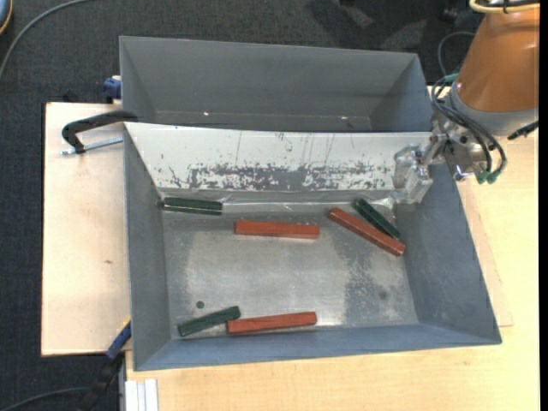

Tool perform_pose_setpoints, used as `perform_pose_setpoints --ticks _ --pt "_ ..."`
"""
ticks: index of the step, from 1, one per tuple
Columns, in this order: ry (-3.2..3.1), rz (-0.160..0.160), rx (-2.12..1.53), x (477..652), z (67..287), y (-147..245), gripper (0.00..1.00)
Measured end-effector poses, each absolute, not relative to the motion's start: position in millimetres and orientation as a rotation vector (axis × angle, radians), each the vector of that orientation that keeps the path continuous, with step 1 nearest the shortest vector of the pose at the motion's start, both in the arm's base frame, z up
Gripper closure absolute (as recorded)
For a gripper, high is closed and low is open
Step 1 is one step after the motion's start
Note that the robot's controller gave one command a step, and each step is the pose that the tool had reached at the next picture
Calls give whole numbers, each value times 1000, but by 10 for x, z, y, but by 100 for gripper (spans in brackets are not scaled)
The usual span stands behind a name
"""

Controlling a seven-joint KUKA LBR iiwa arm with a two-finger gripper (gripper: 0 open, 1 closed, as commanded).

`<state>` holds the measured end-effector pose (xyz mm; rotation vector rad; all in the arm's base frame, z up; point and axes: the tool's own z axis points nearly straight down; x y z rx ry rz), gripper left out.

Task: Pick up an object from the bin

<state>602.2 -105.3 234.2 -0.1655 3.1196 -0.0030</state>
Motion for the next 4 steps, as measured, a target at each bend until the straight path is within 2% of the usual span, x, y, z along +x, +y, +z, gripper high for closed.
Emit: perform_pose_setpoints --ticks 1,2,3,4 --pt "3129 1 -165 6005 2286 -1052 0" --pt "3146 4 -60 5895 1382 -1294 0" --pt "3049 3 -745 5876 701 -885 0" --pt "3032 8 -798 5847 714 713 0"
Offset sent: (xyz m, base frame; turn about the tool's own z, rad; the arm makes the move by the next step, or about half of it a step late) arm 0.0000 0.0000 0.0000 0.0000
